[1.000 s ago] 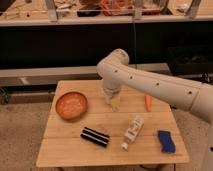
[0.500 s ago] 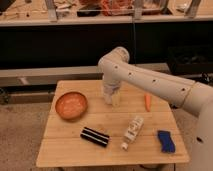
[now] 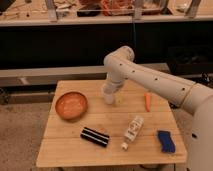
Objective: Move the arm in a circular motion
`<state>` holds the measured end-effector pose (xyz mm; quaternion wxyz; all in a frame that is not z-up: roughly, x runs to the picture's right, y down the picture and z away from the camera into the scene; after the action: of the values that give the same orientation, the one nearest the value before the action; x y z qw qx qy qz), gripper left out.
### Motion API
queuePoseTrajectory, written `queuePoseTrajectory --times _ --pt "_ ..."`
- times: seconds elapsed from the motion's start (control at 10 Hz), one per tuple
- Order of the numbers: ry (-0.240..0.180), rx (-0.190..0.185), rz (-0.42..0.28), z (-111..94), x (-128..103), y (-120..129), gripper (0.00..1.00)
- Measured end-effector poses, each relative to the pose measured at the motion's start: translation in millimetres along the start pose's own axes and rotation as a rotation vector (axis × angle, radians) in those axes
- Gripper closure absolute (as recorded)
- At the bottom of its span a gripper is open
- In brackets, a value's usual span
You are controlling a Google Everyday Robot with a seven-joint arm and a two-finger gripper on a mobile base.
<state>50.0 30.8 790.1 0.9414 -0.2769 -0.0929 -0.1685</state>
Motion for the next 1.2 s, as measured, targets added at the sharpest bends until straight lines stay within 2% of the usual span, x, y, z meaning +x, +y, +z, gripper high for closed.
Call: queuePoseTrajectory --times 0.2,0.5,0.7,1.0,1.2 --pt "-0.009 0.000 0.002 2 3 1 0.20" --pt "-0.020 0.004 0.023 5 28 7 0.20" --pt "-0.035 0.002 0.037 6 33 13 0.20" --pt "-0.040 0.004 0.074 6 68 35 0.20" --pt "-0.050 0.002 0.096 5 80 43 0.20"
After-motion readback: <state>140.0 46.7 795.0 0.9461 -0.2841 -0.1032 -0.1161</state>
